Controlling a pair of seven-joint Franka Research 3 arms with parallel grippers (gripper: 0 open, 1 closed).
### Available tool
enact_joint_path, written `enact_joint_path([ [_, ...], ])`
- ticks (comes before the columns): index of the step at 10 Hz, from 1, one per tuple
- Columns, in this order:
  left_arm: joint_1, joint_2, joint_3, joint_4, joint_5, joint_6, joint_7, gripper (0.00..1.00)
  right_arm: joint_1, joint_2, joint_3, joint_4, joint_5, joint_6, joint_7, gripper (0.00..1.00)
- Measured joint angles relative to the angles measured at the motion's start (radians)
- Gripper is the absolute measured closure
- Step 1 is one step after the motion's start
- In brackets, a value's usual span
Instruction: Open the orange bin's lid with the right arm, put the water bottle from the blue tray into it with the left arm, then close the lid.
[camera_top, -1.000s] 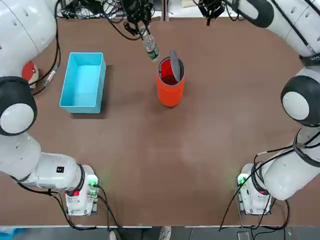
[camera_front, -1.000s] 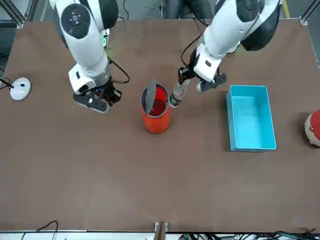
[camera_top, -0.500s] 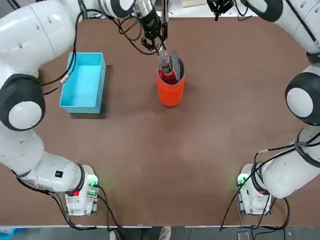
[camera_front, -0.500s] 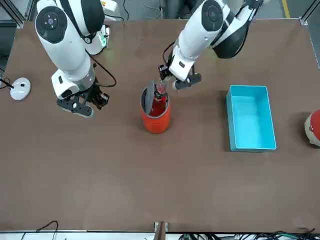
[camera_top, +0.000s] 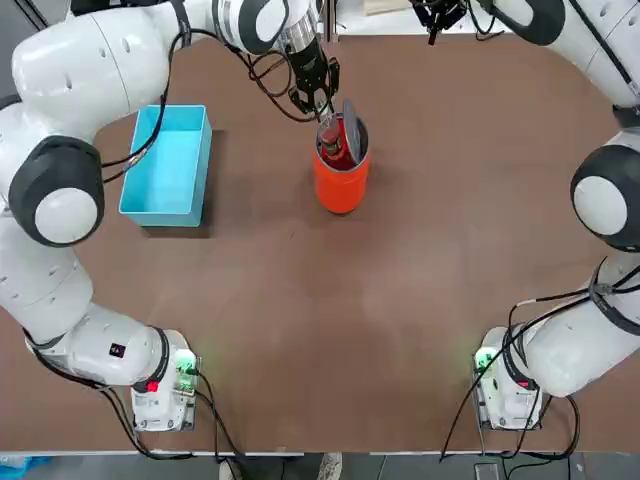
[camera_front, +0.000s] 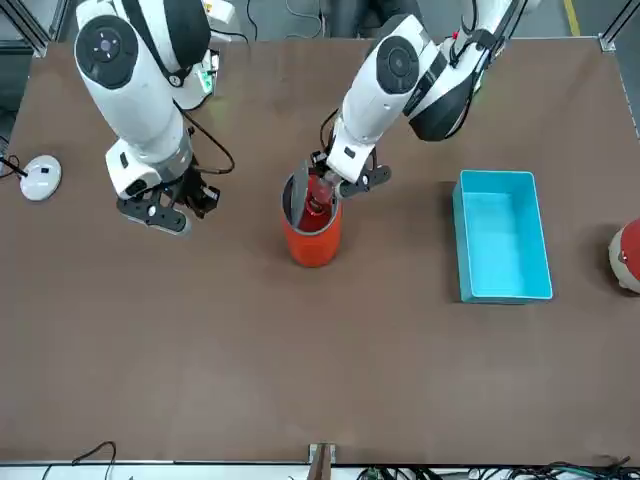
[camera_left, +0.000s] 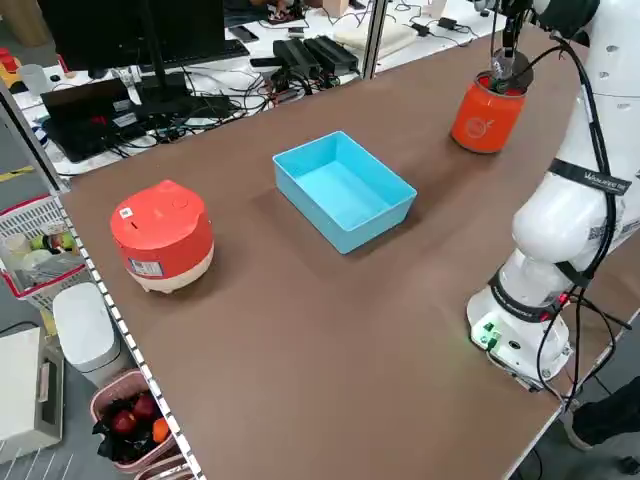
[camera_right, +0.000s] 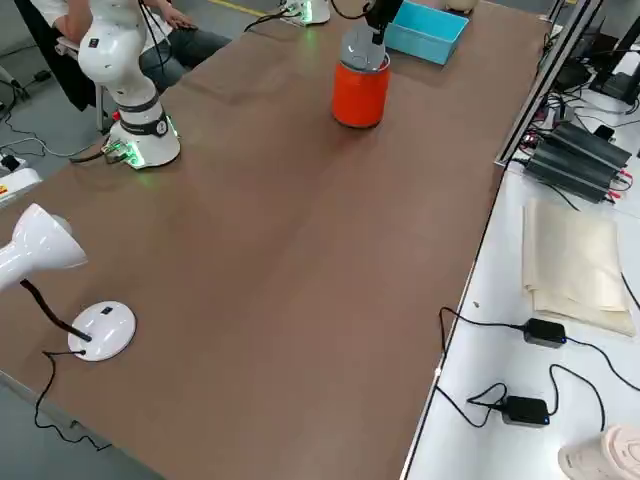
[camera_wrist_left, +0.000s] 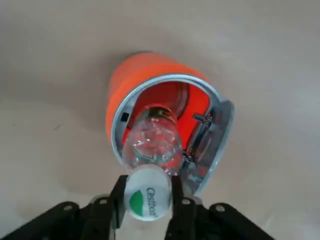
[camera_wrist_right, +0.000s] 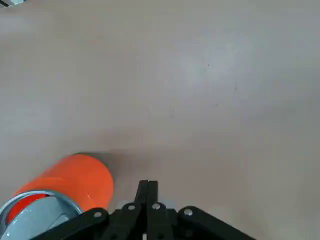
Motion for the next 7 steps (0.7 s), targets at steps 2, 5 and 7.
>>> enact_joint_path([
  [2, 0.000, 0.000, 0.000, 0.007, 0.001, 0.001, 0.000, 0.41, 0.000, 0.000, 0.001, -0.001, 0.000, 0.000, 0.000, 0.99],
  [5, 0.031, -0.022, 0.007, 0.026, 0.022, -0.005, 0.000, 0.01, 0.012, 0.000, 0.010, -0.003, 0.002, 0.007, 0.000, 0.99],
  [7, 0.131, -0.087, 0.010, 0.034, 0.092, -0.073, 0.021, 0.00, 0.067, 0.000, 0.014, -0.005, 0.009, 0.009, 0.013, 0.99],
])
